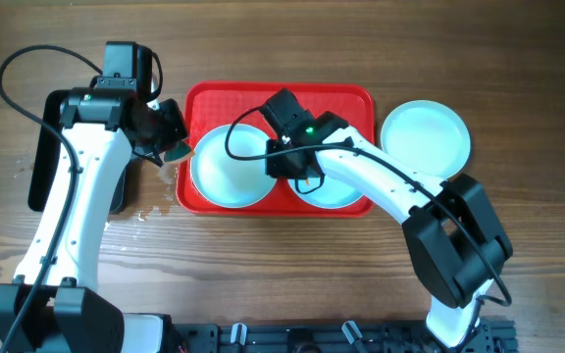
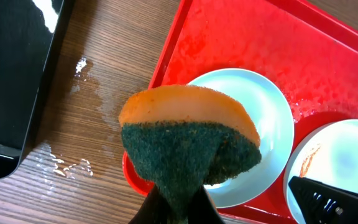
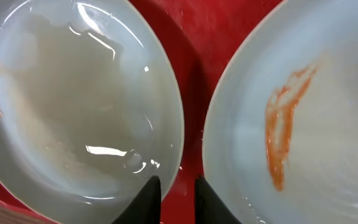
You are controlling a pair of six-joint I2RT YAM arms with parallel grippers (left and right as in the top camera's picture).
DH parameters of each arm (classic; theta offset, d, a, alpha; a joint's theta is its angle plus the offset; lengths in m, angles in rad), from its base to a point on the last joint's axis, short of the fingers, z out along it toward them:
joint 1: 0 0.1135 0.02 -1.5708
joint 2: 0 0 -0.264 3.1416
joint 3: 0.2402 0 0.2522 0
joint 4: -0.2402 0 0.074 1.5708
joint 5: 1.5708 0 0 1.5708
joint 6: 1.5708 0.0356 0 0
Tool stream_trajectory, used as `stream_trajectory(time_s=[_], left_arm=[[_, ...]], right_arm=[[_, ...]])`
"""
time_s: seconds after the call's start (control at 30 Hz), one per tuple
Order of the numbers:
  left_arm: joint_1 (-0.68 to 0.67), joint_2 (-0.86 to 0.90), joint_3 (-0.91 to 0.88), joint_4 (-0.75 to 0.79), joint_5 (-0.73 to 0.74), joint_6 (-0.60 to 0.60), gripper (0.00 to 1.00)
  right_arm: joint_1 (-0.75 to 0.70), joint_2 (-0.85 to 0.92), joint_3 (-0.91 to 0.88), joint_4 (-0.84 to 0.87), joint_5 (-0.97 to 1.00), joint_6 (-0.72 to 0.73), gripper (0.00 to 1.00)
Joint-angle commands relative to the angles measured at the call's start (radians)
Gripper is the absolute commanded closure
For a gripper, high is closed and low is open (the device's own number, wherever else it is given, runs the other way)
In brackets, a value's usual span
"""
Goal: Clean dirty plates on tray and stack at the side
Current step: 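Scrub the upper-left plate with the sponge in the left gripper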
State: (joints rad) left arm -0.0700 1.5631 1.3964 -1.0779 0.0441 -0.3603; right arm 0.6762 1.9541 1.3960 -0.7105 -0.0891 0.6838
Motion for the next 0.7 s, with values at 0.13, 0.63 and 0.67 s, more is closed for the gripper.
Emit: stream_trajectory(time_s=[0.13,0.63,0.67], left_arm=[[0.001,-0.017,0.018,0.000,0.012,0.016,0.96],[-0.140,0.100,-0.232,0.272,0.195,0.023,0.96],[-0.170,0.129,-0.238,0.296,0.195,0.023,0.96]], right_arm=[[0.002,0.101,0.002,0.060,-0.090,0.034,0.83],[0.002,0.179,0.002,0.099,-0.038,0.102,0.95],[0.002,0.179,0.002,0.099,-0.038,0.102,0.96]])
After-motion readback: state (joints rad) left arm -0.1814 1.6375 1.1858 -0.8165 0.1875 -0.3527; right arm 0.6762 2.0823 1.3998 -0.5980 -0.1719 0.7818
